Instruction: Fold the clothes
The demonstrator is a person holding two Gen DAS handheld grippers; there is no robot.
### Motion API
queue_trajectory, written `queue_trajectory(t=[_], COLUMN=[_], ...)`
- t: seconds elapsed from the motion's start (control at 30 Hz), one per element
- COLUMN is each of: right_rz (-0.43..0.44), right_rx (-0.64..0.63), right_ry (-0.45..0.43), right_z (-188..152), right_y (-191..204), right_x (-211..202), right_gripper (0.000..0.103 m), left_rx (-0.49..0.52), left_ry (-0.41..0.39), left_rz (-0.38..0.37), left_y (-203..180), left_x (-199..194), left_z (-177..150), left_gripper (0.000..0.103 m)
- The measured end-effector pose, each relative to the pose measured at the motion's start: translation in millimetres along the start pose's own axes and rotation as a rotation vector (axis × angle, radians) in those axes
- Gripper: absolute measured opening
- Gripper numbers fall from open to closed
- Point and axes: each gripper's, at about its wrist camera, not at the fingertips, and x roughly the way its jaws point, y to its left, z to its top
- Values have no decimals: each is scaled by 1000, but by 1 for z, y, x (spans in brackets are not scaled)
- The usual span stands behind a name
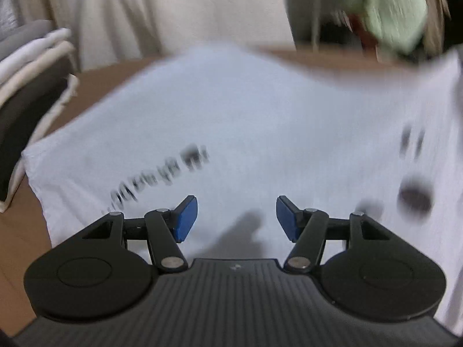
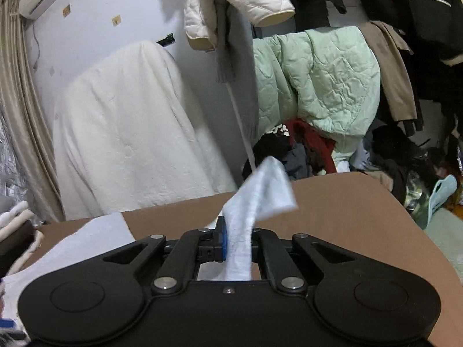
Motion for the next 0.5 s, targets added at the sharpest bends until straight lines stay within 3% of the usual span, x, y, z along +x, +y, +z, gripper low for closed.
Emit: queue_trajectory(t=[0.1, 0.2, 0.33, 0.43, 0.5], right_rz=[-177, -248, -249, -221, -239], right_rx=[-51, -3, 297, 372, 272], right_ry=[171, 314, 279, 198, 118], right_z=[-28, -53, -51, -43, -34], right_y=[-19, -27, -49, -51, -41], right_x=[40, 77, 81, 67, 55], right_gripper=[4, 4, 5, 5, 5], left_rx=[-12, -56, -105, -95, -78], left_ry=[51, 48, 60, 63, 61], left_rz=[20, 0, -70, -124, -132], left_y=[-7, -6, -9, -17, -21], left_x=[7, -6, -33, -47, -55], left_z=[-22, -37, -59, -81, -97], left_gripper=[60, 60, 62, 65, 66])
